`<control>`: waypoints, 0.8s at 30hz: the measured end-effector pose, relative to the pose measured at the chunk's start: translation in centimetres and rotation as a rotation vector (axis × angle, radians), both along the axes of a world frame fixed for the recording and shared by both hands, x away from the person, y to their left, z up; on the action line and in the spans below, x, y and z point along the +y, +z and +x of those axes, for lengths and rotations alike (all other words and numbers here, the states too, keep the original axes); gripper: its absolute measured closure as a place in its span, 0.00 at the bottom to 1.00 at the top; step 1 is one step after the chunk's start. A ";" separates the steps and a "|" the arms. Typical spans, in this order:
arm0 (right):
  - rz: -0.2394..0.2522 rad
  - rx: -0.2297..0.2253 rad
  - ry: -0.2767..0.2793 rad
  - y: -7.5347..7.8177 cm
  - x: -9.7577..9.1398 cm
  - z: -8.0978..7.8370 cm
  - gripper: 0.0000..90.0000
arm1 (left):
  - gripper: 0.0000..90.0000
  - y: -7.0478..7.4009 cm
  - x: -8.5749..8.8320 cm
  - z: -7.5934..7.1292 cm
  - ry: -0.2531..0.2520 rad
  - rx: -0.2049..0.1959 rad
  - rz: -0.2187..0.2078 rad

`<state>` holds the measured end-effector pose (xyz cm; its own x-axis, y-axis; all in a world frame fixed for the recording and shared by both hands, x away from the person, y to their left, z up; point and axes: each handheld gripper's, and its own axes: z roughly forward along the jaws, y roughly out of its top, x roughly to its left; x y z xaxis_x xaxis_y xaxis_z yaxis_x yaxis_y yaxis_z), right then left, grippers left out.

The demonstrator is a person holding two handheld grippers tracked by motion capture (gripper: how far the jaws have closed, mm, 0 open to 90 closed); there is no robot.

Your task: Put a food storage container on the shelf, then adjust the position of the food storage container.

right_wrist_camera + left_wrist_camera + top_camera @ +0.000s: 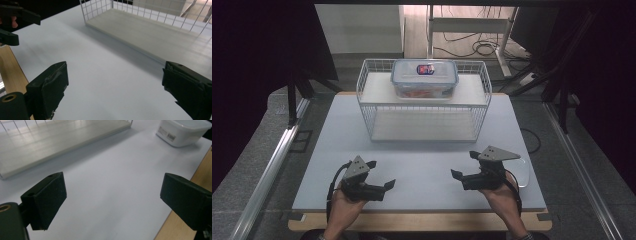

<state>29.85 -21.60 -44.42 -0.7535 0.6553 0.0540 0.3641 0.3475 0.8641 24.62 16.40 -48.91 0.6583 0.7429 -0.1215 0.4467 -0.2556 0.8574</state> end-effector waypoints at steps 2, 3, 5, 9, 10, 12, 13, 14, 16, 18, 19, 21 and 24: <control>-0.008 0.012 -0.001 -0.6 0.0 -0.1 0.08 | 0.07 -0.4 0.0 -0.2 0.003 0.006 0.017; -0.016 0.019 0.000 -0.9 0.0 -0.1 0.08 | 0.07 -0.6 0.0 -0.3 0.004 0.011 0.026; -0.027 0.030 -0.002 -1.3 -0.1 -0.1 0.08 | 0.07 -1.0 0.1 -0.4 0.011 0.018 0.032; -0.036 0.054 -0.015 -1.6 -0.3 0.0 0.06 | 0.07 -1.3 0.4 -0.5 0.017 0.020 0.025; -0.038 0.058 -0.018 -1.6 -0.4 0.0 0.05 | 0.06 -1.4 0.4 -0.4 0.018 0.019 0.025; -0.035 0.059 -0.035 -1.5 -0.7 0.1 0.03 | 0.06 -1.5 0.5 -0.4 0.023 0.017 0.025; -0.031 0.063 -0.041 -1.5 -1.0 0.1 0.02 | 0.06 -1.6 0.5 -0.4 0.025 0.017 0.024; -0.031 0.066 -0.054 -1.4 -1.2 0.2 0.02 | 0.06 -1.7 0.5 -0.3 0.026 0.018 0.025; -0.022 0.072 -0.078 -1.3 -1.8 0.3 0.02 | 0.06 -1.8 0.5 -0.3 0.028 0.018 0.029; -0.022 0.086 -0.102 -1.1 -2.6 0.5 0.02 | 0.06 -1.9 0.5 -0.3 0.026 0.020 0.031; -0.023 0.085 -0.113 -1.1 -2.9 0.5 0.04 | 0.06 -2.0 0.5 -0.2 0.026 0.022 0.031; -0.021 0.083 -0.139 -0.9 -3.7 0.6 0.13 | 0.05 -2.2 0.4 -0.2 0.026 0.026 0.035; -0.050 0.080 -0.189 -0.7 -4.9 0.7 0.30 | 0.05 -2.3 0.5 -0.1 0.028 0.029 0.032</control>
<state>30.50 -26.53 -45.12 -0.6114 0.7880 0.0729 0.4937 0.3078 0.8133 24.48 16.88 -51.19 0.6339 0.7647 -0.1159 0.4782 -0.2697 0.8358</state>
